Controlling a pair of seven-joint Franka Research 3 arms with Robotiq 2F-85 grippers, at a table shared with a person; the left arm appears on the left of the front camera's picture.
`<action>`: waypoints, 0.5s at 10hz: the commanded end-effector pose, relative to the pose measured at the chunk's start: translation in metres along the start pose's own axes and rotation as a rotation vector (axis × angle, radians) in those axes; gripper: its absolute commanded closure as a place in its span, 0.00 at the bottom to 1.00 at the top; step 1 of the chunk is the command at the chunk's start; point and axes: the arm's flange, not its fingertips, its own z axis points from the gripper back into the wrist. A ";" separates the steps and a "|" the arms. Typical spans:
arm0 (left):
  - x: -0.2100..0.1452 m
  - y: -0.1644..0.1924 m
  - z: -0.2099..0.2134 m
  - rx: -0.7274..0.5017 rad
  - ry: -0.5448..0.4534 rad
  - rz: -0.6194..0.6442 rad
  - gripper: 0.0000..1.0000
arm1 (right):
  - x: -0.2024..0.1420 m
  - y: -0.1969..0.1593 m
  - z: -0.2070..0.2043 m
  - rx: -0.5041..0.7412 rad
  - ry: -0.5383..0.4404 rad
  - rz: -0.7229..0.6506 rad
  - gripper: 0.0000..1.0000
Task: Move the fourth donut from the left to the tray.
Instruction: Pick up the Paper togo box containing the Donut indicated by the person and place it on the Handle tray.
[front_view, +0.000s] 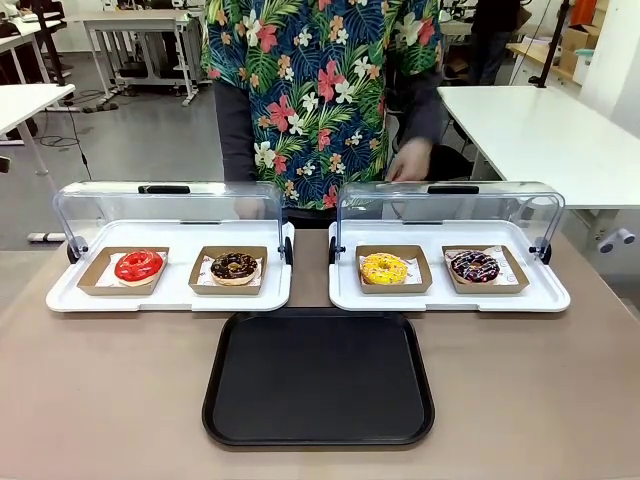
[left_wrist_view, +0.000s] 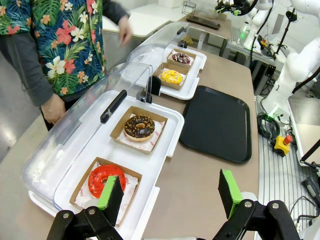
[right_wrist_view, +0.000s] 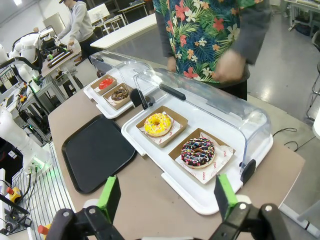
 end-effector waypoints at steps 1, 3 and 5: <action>0.001 0.000 0.000 0.000 0.014 -0.005 0.00 | 0.004 -0.004 0.000 0.003 -0.023 0.023 0.00; 0.001 0.000 0.000 0.000 0.014 -0.005 0.00 | 0.004 -0.004 0.000 0.003 -0.023 0.023 0.00; 0.001 0.000 0.000 0.000 0.014 -0.005 0.00 | 0.004 -0.004 0.000 0.003 -0.023 0.023 0.00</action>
